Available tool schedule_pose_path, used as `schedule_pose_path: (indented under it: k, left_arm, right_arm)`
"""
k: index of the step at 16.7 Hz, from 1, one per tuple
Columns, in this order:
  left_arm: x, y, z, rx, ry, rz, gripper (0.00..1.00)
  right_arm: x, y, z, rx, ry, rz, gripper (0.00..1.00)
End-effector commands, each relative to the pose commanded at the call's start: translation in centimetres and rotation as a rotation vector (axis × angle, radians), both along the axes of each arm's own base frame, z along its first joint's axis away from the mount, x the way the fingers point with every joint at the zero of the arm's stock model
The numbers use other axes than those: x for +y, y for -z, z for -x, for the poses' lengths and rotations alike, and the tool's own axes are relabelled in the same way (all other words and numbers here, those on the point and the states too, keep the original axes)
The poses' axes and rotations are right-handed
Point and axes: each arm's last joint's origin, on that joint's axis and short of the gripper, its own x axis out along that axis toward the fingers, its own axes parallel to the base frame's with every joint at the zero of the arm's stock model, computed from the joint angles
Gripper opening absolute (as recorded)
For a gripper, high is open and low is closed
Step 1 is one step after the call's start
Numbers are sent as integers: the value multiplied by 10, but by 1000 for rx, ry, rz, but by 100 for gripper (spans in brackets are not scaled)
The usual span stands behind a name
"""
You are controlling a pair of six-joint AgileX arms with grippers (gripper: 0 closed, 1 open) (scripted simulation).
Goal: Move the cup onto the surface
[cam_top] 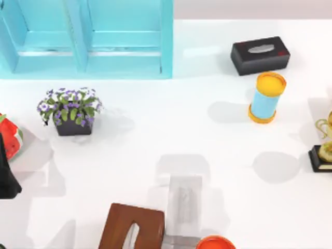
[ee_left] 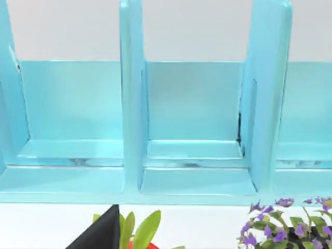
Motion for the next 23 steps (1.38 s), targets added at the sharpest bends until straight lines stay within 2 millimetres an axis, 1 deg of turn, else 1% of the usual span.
schedule_pose_path:
  k: [1, 9, 11, 14, 17, 20, 22, 23]
  left_arm:
    - [0, 0, 0, 0, 0, 0, 100]
    - [0, 0, 0, 0, 0, 0, 100]
    - [0, 0, 0, 0, 0, 0, 100]
    - [0, 0, 0, 0, 0, 0, 100]
    - [0, 0, 0, 0, 0, 0, 100]
    - [0, 0, 0, 0, 0, 0, 100]
    - [0, 0, 0, 0, 0, 0, 100]
    - [0, 0, 0, 0, 0, 0, 100]
  right_arm:
    - [0, 0, 0, 0, 0, 0, 0]
    - [0, 0, 0, -1, 0, 1, 0]
    - [3, -5, -3, -6, -1, 3, 0]
    - [24, -27, -9, -4, 1, -6, 0]
    - [56, -58, -11, 9, 3, -16, 0]
    - [87, -87, -5, 9, 1, -9, 0]
    - [99, -99, -2, 0, 0, 0, 0]
    - [100, -100, -1, -1, 0, 1, 0]
